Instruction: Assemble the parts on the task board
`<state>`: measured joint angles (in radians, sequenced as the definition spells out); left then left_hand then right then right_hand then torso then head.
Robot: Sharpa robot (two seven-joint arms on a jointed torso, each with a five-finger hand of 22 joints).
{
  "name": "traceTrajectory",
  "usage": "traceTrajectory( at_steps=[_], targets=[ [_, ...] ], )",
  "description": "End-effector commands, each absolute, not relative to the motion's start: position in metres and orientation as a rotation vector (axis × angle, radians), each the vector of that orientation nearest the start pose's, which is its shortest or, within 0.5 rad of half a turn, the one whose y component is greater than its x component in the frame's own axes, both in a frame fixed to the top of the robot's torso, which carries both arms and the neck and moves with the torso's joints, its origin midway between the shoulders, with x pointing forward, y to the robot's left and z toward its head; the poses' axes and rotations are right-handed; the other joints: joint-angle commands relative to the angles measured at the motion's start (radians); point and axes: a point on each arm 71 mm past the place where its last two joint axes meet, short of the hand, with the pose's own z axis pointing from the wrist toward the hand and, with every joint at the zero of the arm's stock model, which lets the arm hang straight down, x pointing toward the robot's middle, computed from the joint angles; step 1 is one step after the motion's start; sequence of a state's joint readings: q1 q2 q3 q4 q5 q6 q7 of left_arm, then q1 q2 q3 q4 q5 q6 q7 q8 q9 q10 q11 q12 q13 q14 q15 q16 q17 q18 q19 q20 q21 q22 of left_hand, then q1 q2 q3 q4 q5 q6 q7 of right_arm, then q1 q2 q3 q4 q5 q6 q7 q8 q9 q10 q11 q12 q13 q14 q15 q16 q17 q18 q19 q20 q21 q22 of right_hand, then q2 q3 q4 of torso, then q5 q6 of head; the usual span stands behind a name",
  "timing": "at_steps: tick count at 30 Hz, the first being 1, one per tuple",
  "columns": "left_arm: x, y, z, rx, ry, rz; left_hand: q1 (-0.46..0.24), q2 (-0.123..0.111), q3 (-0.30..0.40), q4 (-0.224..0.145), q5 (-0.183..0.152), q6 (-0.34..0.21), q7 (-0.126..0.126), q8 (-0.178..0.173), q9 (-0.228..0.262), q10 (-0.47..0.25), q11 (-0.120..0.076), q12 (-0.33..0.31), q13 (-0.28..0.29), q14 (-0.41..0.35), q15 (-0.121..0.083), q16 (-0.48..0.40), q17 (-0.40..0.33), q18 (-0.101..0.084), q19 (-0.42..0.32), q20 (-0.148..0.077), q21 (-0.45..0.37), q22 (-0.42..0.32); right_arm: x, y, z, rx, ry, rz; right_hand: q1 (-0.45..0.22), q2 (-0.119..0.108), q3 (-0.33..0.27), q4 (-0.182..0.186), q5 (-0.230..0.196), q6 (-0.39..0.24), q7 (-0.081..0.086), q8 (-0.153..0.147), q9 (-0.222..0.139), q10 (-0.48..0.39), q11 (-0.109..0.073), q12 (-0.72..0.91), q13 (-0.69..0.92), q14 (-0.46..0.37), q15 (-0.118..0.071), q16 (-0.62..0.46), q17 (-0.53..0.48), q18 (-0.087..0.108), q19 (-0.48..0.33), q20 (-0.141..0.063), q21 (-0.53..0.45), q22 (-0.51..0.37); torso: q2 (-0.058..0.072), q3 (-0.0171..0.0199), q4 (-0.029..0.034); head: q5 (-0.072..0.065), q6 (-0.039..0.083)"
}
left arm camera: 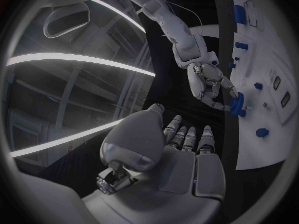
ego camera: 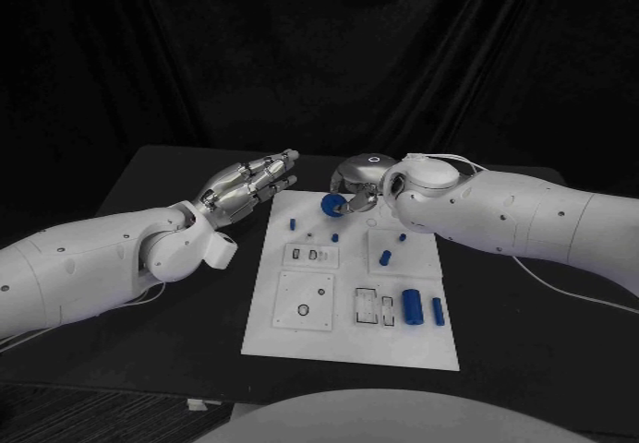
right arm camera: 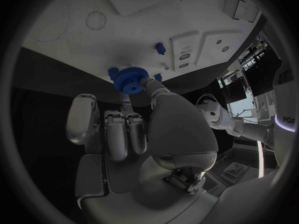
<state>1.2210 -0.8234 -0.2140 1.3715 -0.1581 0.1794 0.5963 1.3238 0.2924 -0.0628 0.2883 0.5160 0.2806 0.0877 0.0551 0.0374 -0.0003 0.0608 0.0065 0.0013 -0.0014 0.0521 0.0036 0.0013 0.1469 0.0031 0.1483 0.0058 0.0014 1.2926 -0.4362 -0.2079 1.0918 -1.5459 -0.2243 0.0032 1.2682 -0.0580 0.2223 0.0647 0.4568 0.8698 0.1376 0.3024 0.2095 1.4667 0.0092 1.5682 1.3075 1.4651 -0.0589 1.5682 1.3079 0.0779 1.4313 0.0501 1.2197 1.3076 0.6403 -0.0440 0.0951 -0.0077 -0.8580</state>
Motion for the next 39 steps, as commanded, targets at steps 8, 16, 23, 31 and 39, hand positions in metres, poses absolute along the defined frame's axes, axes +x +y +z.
traceTrajectory(
  at_steps=[8, 16, 23, 31, 39],
  targets=[
    [0.478, 0.218, -0.222, -0.783, 1.636, -1.903, 0.009, -0.002, 0.004, 0.0, 0.004, -0.004, 0.007, 0.005, 0.001, 0.003, 0.005, -0.005, 0.0, 0.001, 0.007, -0.004, -0.001, 0.02, -0.003, 0.008, -0.006, -0.001, 0.544, -0.097, -0.221, -0.519, 1.742, 0.568, 0.006, 0.007, 0.009, 0.0, -0.009, 0.043, -0.041, 0.008, 0.082, 0.104, 0.009, 0.003, 0.263, 0.106, 0.011, 0.003, 0.263, -0.004, 0.003, 0.008, -0.006, 0.147, 0.0, -0.0002, 0.0019, -0.003, -0.002],
    [0.479, 0.217, -0.222, -0.782, 1.638, -1.905, 0.009, -0.002, 0.004, 0.0, 0.004, -0.004, 0.007, 0.005, 0.001, 0.003, 0.005, -0.005, 0.0, 0.001, 0.007, -0.004, -0.001, 0.02, -0.003, 0.008, -0.006, -0.001, 0.545, -0.095, -0.223, -0.512, 1.759, 0.548, 0.006, 0.003, 0.016, -0.001, -0.016, 0.035, -0.036, -0.009, 0.078, 0.104, 0.011, 0.003, 0.263, 0.106, 0.013, 0.003, 0.263, -0.002, -0.002, 0.011, -0.017, 0.145, -0.001, -0.0012, -0.0001, -0.002, -0.006],
    [0.479, 0.216, -0.222, -0.781, 1.64, -1.907, 0.009, -0.002, 0.004, 0.0, 0.004, -0.004, 0.007, 0.005, 0.001, 0.003, 0.005, -0.005, 0.0, 0.001, 0.007, -0.004, -0.001, 0.02, -0.003, 0.008, -0.006, -0.001, 0.545, -0.095, -0.227, -0.506, 1.786, 0.526, 0.005, -0.002, 0.026, -0.004, -0.027, 0.019, -0.029, -0.041, 0.07, 0.104, 0.013, 0.003, 0.263, 0.106, 0.016, 0.003, 0.263, 0.001, -0.009, 0.014, -0.034, 0.142, -0.001, -0.0003, -0.002, -0.001, -0.008],
    [0.48, 0.216, -0.222, -0.781, 1.642, -1.906, 0.009, -0.002, 0.004, 0.0, 0.004, -0.004, 0.007, 0.005, 0.001, 0.003, 0.005, -0.005, 0.0, 0.001, 0.007, -0.004, -0.001, 0.02, -0.003, 0.008, -0.006, -0.001, 0.545, -0.094, -0.23, -0.51, 1.799, 0.524, 0.002, -0.008, 0.037, -0.005, -0.031, -0.002, -0.025, -0.082, 0.057, 0.104, 0.011, 0.003, 0.263, 0.106, 0.015, 0.003, 0.263, 0.003, -0.012, 0.015, -0.042, 0.143, -0.001, 0.0002, -0.001, -0.001, -0.009],
    [0.48, 0.216, -0.222, -0.782, 1.645, -1.905, 0.008, -0.002, 0.005, 0.0, 0.004, -0.004, 0.008, 0.005, 0.001, 0.003, 0.006, -0.005, 0.0, 0.001, 0.007, -0.004, -0.001, 0.02, -0.003, 0.009, -0.006, -0.001, 0.545, -0.094, -0.232, -0.513, 1.82, 0.514, -0.007, -0.018, 0.052, -0.006, -0.038, -0.05, -0.018, -0.152, 0.021, 0.104, 0.013, 0.003, 0.263, 0.106, 0.017, 0.003, 0.263, 0.006, -0.018, 0.016, -0.064, 0.141, -0.001, -0.0006, -0.0011, 0.0, -0.011]
  ],
)
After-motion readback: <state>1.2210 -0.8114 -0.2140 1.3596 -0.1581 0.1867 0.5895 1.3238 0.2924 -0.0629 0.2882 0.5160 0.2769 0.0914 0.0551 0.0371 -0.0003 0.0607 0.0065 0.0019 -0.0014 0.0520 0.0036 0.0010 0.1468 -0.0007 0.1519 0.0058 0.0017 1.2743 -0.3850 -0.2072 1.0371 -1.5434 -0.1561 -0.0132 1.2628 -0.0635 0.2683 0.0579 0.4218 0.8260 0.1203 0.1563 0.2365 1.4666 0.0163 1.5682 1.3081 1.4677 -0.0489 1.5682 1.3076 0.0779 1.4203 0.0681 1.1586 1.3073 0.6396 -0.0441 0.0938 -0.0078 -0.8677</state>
